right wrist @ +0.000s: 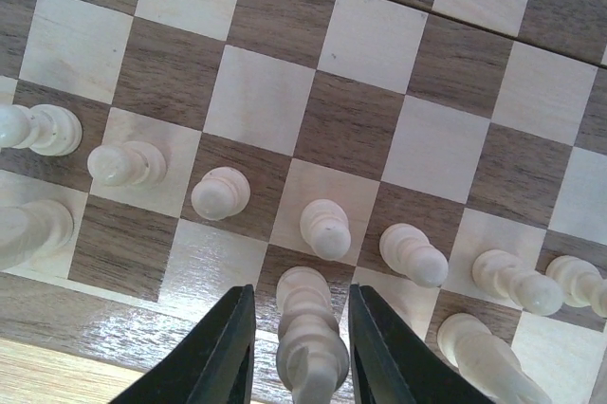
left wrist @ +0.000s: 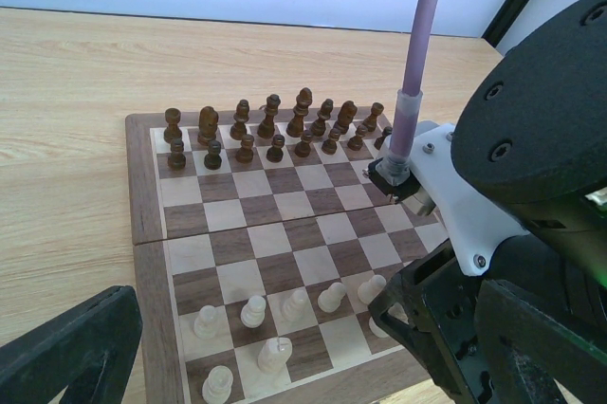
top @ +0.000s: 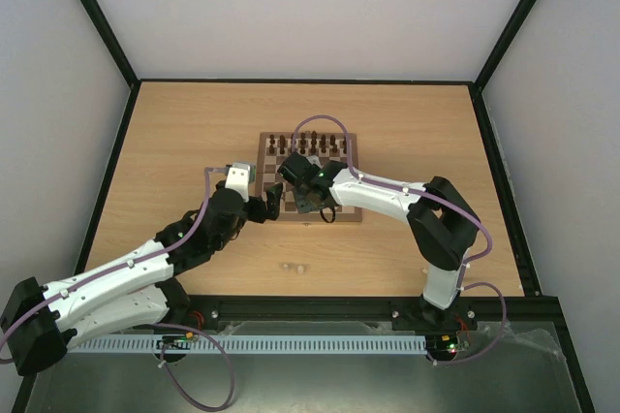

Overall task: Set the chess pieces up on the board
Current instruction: Place the chess piece on the chessboard.

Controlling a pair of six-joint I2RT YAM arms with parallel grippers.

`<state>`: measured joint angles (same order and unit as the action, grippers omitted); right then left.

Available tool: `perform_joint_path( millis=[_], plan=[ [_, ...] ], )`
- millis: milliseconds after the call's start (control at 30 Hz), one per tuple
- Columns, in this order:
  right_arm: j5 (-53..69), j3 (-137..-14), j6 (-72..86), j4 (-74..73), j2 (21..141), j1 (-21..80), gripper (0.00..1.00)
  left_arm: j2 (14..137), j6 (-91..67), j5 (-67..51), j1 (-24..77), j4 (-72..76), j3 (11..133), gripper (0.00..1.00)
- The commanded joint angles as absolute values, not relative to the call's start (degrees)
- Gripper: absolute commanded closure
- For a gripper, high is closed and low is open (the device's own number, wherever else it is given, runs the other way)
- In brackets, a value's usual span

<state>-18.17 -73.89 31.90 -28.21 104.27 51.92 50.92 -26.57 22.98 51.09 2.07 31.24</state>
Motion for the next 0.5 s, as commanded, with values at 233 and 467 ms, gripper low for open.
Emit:
perform_joint_path(
  millis=[233, 467],
  plan=[
    [-17.2, -74.4, 31.6, -30.8, 99.1, 52.9, 0.59, 50.7, -26.6, 23.7, 51.2, 2.5, 33.0, 0.01],
    [-21.6, -74.9, 34.7, -36.0, 93.7, 59.0, 0.51, 50.4, -26.6, 24.5, 51.2, 2.3, 32.9, 0.01]
  ],
)
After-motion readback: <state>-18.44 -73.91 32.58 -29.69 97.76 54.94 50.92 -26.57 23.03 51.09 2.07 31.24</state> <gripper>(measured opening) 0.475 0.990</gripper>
